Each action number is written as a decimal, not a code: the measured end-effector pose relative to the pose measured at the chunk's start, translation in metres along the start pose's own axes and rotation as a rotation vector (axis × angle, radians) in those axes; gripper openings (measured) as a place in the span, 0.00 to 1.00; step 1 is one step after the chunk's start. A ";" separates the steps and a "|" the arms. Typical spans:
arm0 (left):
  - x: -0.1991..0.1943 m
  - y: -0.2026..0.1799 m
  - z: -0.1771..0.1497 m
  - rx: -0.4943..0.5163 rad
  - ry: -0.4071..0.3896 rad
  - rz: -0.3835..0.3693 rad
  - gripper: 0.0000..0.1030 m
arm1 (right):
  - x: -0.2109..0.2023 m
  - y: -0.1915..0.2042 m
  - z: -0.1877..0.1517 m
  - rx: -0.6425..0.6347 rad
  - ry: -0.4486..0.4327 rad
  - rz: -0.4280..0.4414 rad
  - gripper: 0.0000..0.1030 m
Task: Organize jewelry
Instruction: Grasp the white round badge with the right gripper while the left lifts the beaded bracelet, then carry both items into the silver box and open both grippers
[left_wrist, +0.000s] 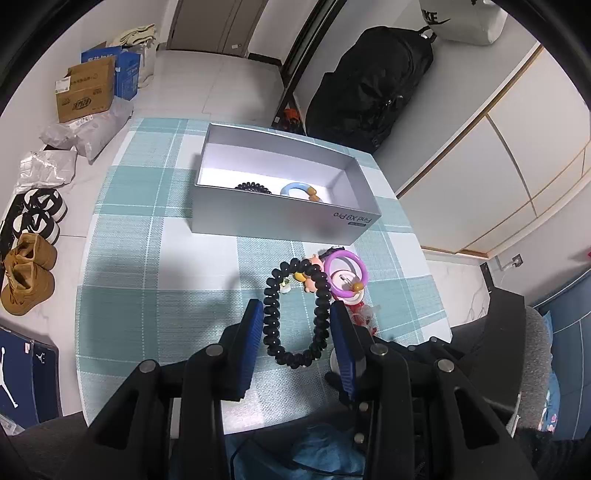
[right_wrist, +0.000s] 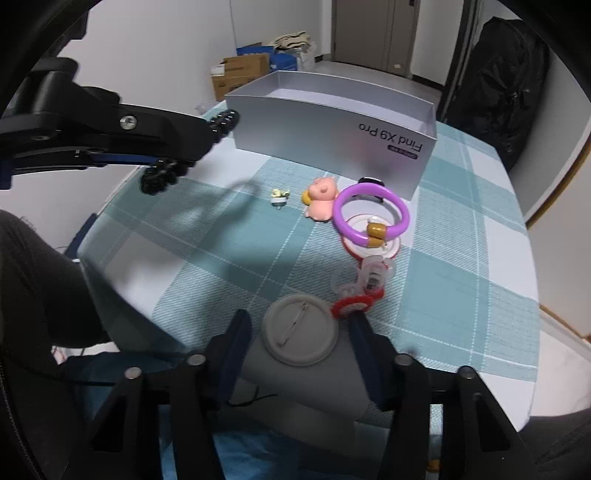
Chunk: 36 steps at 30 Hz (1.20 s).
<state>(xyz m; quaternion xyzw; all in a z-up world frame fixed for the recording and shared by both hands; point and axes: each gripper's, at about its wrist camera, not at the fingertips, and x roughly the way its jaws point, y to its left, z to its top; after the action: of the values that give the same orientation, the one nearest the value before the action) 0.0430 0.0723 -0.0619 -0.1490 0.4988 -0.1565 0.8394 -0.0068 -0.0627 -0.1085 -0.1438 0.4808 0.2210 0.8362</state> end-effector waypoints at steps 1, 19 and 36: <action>0.000 0.000 0.000 -0.001 -0.002 -0.001 0.31 | 0.000 0.000 0.001 -0.002 0.000 -0.005 0.46; 0.000 0.005 0.001 -0.022 0.001 -0.011 0.31 | -0.014 -0.018 0.022 0.112 -0.080 0.200 0.41; -0.004 0.009 0.017 -0.080 -0.070 -0.044 0.31 | -0.038 -0.052 0.065 0.233 -0.181 0.328 0.41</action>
<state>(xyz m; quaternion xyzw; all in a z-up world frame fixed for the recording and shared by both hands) 0.0576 0.0836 -0.0548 -0.1987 0.4715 -0.1498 0.8460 0.0510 -0.0866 -0.0415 0.0543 0.4430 0.3091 0.8398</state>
